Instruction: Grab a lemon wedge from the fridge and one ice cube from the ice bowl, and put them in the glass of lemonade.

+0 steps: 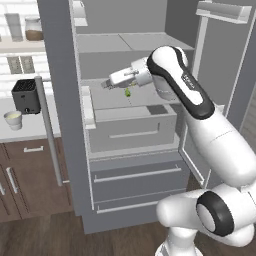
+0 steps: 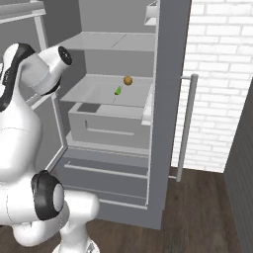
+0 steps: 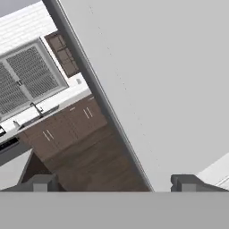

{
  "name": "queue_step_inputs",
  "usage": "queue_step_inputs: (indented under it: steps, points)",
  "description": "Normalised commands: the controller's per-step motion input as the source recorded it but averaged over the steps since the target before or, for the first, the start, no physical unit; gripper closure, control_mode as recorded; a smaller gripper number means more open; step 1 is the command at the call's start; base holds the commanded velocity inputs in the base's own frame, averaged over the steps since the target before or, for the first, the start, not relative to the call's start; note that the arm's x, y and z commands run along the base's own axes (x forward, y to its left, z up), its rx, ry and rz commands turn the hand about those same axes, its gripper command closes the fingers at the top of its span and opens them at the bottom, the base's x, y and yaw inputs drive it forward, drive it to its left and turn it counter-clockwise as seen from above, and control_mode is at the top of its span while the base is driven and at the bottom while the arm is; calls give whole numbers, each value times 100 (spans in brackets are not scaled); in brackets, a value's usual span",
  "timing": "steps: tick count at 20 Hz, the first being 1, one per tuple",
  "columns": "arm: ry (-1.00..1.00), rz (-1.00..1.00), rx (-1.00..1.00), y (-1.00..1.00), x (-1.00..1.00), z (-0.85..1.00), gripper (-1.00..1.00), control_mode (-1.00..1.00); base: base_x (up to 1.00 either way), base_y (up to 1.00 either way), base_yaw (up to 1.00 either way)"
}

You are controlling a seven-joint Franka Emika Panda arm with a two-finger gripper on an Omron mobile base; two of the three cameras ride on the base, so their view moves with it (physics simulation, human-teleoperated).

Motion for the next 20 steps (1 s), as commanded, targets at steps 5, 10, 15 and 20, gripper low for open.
queue_step_inputs:
  steps: [5, 10, 15, 20]
  points:
    - [2, -25, -10, -79, -6, -3, -100, -100, 0, 0, 0]
    - [5, -39, -32, -64, 0, -3, -100, -100, 0, 0, 0]
    - [1, -47, -51, -13, 0, -39, -100, -100, 0, 0, 0]
    - [24, -44, -29, -28, -4, -47, -100, -100, 0, 0, 0]
